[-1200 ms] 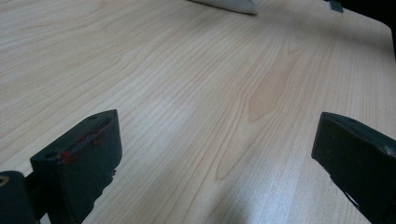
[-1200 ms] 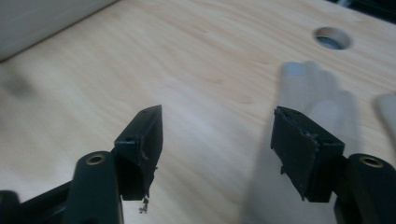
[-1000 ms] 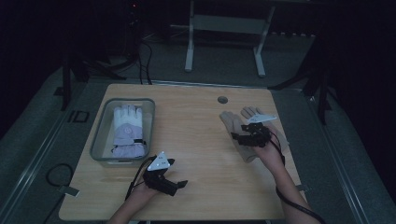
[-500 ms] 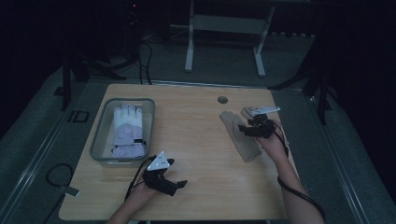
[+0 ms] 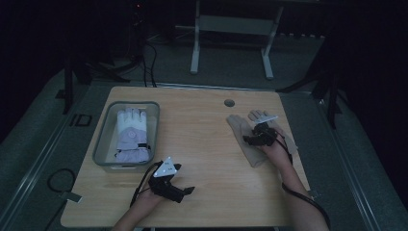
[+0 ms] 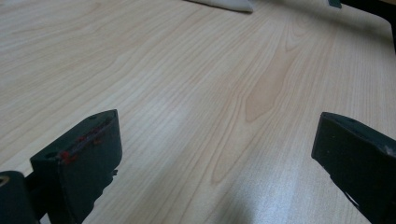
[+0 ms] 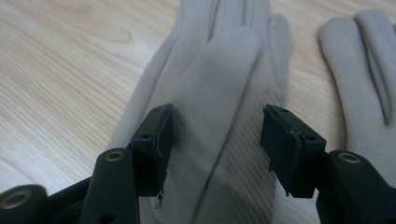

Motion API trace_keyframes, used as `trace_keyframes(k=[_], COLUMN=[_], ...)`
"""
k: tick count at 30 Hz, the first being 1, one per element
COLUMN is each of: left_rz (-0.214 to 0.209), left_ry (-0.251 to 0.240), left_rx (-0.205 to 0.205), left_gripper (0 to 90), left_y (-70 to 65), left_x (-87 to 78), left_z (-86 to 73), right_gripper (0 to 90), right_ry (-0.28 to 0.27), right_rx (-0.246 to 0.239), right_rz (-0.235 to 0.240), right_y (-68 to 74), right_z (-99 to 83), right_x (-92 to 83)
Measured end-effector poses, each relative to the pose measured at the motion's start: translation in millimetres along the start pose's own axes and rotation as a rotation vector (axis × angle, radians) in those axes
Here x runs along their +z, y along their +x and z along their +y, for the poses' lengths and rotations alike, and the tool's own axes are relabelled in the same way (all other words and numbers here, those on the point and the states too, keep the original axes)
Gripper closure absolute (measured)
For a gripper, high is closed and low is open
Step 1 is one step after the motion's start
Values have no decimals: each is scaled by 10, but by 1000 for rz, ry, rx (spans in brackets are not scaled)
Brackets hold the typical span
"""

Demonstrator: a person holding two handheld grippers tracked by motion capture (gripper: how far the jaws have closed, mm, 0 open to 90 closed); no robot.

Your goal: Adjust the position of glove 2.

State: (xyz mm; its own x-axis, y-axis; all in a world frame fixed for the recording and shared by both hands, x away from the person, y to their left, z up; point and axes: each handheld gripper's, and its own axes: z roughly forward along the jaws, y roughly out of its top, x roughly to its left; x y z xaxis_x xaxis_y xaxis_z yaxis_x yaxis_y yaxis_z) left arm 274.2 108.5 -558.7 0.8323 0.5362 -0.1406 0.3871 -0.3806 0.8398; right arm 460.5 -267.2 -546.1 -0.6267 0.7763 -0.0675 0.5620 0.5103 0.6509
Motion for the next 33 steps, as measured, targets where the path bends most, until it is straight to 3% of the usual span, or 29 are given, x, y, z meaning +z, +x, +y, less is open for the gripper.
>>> trace_keyframes(k=[3,5,7,9,13,21,24,26,33], left_rz=[3,2,4,3,4,12,26,27,28], left_ry=[8,6,4,-1,0,-8,-38,-60,-63], left_rx=[5,5,4,3,4,11,14,4,-6], left_gripper=[18,18,18,18,18,18,18,18,18], left_y=[-12,-14,-12,-11,-11,-15,-14,-6,-6], left_x=[8,7,4,0,1,-10,-52,-76,-109], left_z=[-10,-10,-8,-8,-7,4,10,9,-21], right_gripper=[495,582,723,774,797,798,797,797,796], right_ry=[-16,-19,-18,-17,4,-91,-105,-123,-150], right_rx=[12,13,12,34,99,218,212,231,316], right_rz=[-1,-6,-11,-15,-11,40,3,-22,-72], right_y=[12,38,71,95,170,625,863,987,1293], right_z=[-30,-33,-30,-27,42,281,361,390,427], right_x=[-9,-17,-27,-32,-108,-341,-373,-391,-369])
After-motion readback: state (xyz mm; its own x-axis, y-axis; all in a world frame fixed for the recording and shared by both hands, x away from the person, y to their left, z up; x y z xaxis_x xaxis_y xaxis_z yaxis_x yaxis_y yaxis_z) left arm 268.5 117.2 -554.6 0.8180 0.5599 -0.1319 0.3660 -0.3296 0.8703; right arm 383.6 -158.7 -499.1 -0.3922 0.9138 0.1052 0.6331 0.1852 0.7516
